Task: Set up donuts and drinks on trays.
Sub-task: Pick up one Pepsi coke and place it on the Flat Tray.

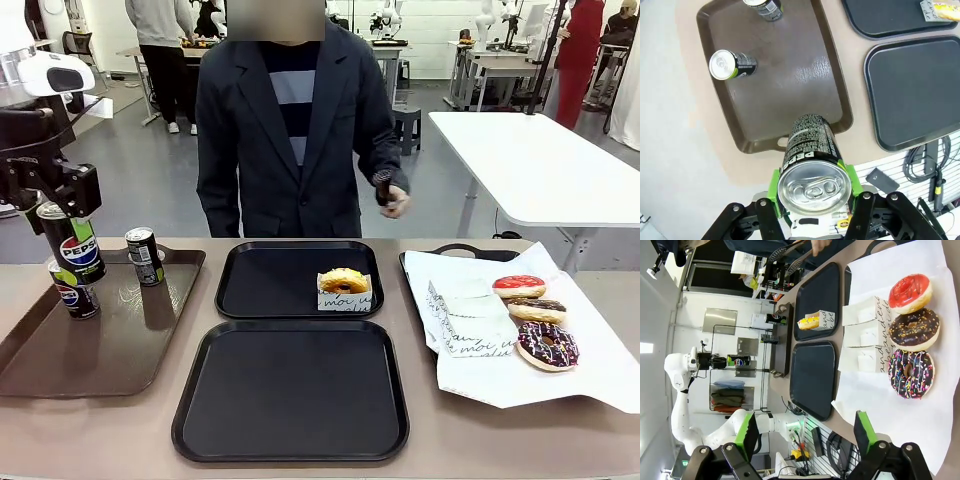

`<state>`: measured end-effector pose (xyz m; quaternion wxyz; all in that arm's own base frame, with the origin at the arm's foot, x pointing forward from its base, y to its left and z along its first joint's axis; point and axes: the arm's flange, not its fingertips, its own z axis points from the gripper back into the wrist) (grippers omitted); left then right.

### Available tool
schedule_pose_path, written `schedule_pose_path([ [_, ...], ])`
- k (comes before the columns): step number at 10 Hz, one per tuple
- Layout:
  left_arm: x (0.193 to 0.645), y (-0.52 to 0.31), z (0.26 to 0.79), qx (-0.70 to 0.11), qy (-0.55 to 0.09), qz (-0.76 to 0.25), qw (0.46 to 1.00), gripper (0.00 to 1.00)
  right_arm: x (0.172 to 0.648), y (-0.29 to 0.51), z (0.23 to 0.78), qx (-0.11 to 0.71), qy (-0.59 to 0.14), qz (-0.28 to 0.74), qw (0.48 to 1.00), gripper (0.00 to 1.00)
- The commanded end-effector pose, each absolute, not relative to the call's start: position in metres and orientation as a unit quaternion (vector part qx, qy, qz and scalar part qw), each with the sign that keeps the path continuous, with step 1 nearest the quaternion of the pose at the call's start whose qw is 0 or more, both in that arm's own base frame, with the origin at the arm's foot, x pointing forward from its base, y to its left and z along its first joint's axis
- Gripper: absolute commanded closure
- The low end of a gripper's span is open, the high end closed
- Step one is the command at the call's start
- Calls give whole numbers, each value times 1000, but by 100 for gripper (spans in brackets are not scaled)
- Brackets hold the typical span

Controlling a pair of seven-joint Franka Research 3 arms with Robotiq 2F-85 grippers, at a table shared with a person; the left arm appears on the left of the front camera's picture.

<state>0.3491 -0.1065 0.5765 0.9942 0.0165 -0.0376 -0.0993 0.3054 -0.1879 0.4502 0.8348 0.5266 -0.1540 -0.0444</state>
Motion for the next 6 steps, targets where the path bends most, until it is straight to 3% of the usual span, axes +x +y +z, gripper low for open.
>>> schedule_pose_path([
  [1, 367, -135, 569, 24, -51, -118, 991, 42, 309, -189, 451, 535, -165, -38, 828, 0],
  [6, 429, -271, 535, 80, -85, -187, 975, 42, 309, -189, 451, 535, -165, -38, 828, 0],
])
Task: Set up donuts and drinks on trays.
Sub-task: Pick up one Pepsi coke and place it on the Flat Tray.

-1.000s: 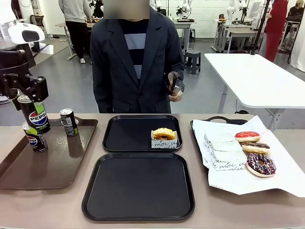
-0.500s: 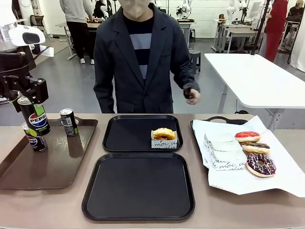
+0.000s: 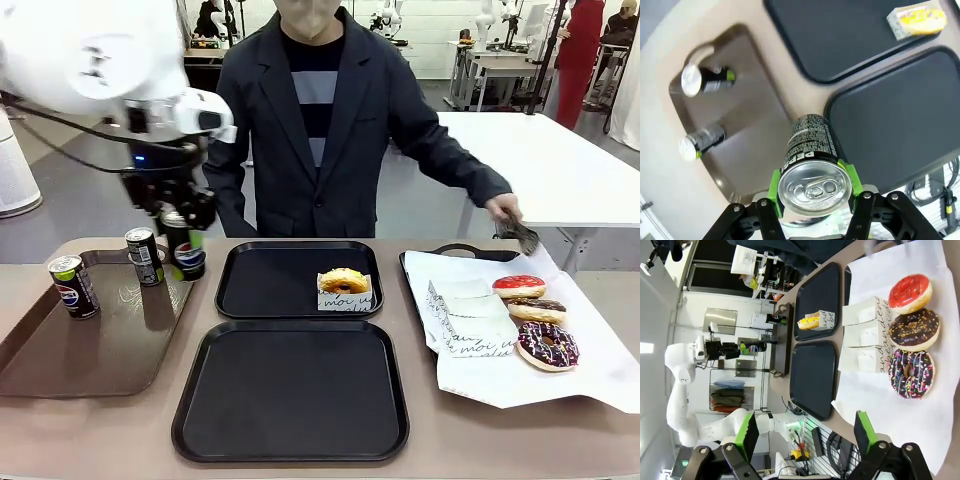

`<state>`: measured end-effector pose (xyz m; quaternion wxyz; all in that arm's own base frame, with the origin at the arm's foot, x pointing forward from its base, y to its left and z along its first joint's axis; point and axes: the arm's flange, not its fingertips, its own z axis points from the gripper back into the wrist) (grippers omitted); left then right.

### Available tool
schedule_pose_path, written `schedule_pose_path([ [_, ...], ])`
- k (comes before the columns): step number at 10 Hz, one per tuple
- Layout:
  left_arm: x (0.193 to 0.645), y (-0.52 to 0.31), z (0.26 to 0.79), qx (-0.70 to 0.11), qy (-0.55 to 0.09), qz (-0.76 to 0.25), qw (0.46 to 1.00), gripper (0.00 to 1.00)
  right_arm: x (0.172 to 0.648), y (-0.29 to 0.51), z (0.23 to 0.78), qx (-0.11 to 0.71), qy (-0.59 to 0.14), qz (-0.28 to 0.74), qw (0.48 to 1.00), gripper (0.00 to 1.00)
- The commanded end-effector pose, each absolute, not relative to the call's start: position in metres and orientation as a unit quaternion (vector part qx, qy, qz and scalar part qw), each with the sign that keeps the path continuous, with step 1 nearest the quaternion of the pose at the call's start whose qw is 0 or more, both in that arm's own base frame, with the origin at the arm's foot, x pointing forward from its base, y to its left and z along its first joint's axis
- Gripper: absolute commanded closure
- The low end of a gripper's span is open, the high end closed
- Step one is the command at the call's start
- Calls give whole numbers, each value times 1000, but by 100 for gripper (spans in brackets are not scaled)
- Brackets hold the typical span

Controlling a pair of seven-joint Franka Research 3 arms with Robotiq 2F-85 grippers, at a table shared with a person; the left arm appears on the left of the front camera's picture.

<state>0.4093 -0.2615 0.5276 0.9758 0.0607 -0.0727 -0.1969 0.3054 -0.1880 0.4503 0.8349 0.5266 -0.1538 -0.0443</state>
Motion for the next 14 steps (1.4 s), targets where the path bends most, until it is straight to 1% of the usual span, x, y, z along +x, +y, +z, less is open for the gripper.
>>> schedule_pose_path([
  [1, 443, -290, 526, 80, -83, -192, 975, 42, 309, -189, 451, 535, -165, -38, 828, 0],
  [3, 467, -320, 502, 87, -76, -198, 973, 42, 309, -189, 451, 535, -165, -38, 828, 0],
  [5, 483, -335, 489, 70, -77, -199, 975, 42, 309, -189, 451, 535, -165, -38, 828, 0],
  [6, 481, -336, 491, 55, -73, -197, 976, 42, 309, -189, 451, 535, -165, -38, 828, 0],
  [7, 470, -331, 497, 60, -33, -182, 981, 42, 309, -189, 451, 535, -165, -38, 828, 0],
  [8, 481, -333, 477, 65, -61, -212, 973, 42, 309, -189, 451, 535, -165, -38, 828, 0],
  [10, 479, -335, 479, 62, -50, -208, 975, 42, 309, -189, 451, 535, -165, -38, 828, 0],
  [11, 440, -294, 500, 36, -18, -251, 967, 42, 309, -189, 451, 535, -165, -38, 828, 0],
  [12, 399, -248, 526, 7, -48, -250, 967, 42, 309, -189, 451, 535, -165, -38, 828, 0],
  [13, 369, -225, 531, 2, -74, -225, 972, 42, 309, -189, 451, 535, -165, -38, 828, 0],
  [14, 362, -216, 534, 5, -70, -219, 973, 42, 309, -189, 451, 535, -165, -38, 828, 0],
])
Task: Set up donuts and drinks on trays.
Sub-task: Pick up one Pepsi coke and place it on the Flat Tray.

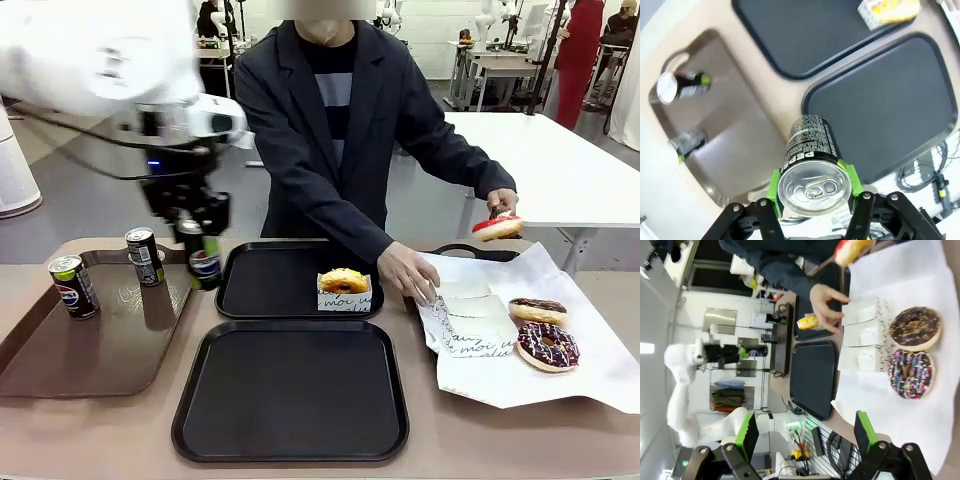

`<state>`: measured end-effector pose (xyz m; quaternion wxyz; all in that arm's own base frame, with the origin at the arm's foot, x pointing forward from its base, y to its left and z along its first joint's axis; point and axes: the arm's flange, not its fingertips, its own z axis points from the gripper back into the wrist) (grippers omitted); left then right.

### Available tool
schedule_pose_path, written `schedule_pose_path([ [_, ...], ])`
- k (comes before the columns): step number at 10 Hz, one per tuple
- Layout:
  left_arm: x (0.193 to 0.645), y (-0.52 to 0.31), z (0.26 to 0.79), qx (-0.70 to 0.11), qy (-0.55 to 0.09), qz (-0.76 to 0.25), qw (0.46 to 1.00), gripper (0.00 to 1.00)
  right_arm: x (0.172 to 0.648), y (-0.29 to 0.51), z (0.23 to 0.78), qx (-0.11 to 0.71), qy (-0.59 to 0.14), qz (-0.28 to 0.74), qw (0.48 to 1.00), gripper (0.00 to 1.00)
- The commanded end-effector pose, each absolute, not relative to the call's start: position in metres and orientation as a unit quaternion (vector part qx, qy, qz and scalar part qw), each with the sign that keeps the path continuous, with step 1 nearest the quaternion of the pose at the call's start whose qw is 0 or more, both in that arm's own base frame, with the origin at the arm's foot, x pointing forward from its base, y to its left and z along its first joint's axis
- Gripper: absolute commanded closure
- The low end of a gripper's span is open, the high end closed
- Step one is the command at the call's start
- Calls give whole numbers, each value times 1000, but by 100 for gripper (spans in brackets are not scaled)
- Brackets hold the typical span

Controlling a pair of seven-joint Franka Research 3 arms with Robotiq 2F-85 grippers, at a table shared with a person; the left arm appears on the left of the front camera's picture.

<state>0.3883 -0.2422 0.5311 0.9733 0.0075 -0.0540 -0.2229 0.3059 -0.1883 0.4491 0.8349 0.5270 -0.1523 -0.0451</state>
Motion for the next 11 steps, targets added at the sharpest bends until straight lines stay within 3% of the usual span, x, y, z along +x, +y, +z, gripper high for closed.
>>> schedule_pose_path([
  [1, 367, -215, 538, 8, -62, -224, 973, 42, 309, -189, 451, 535, -165, -38, 828, 0],
  [3, 352, -216, 532, 9, -74, -216, 974, 42, 309, -189, 451, 535, -165, -38, 828, 0],
  [11, 374, -231, 539, 15, -77, -211, 974, 42, 309, -189, 451, 535, -165, -38, 828, 0],
])
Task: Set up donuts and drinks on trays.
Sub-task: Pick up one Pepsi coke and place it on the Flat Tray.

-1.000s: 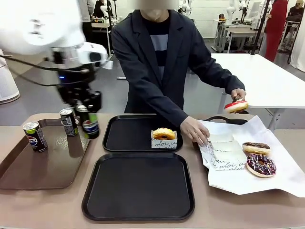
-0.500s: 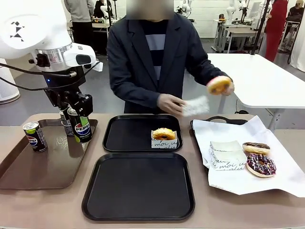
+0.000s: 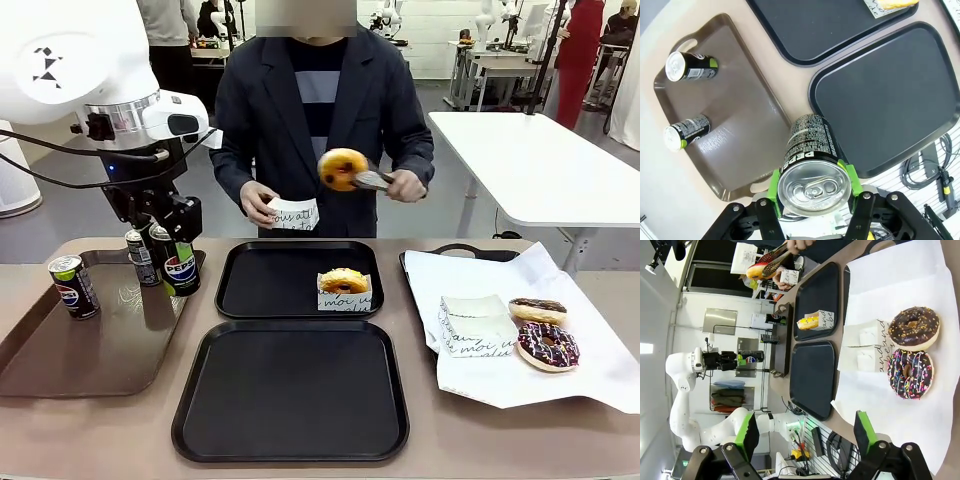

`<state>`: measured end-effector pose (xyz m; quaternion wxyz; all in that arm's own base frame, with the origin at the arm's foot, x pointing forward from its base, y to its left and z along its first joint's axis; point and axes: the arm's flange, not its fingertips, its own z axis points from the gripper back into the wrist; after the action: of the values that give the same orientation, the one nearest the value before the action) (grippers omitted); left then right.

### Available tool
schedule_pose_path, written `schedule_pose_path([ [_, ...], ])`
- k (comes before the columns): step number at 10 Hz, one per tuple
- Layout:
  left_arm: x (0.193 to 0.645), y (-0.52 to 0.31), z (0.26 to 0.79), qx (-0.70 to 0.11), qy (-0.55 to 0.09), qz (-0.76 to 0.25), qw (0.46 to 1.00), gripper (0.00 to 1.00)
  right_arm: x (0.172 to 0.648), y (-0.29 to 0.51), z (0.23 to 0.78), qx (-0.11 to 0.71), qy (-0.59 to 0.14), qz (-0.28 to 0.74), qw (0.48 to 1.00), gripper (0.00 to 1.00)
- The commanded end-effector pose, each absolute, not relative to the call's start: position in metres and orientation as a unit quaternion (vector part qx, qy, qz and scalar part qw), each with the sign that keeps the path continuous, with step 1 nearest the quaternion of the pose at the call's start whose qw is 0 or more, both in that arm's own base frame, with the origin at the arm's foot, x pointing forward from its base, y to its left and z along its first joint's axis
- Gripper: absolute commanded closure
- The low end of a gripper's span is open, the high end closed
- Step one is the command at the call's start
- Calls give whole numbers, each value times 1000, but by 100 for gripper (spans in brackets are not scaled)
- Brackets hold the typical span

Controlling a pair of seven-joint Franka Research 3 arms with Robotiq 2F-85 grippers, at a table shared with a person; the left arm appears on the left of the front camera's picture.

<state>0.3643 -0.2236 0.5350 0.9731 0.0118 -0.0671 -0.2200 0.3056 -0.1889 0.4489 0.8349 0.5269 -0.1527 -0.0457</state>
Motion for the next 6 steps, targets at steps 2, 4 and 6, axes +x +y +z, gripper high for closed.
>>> schedule_pose_path([
  [2, 397, -244, 534, 14, -83, -194, 977, 42, 309, -189, 451, 535, -165, -38, 828, 0],
  [4, 432, -264, 521, 11, -78, -180, 980, 42, 309, -189, 451, 535, -165, -38, 828, 0],
  [6, 466, -284, 504, 9, -88, -156, 984, 42, 309, -189, 451, 535, -165, -38, 828, 0],
])
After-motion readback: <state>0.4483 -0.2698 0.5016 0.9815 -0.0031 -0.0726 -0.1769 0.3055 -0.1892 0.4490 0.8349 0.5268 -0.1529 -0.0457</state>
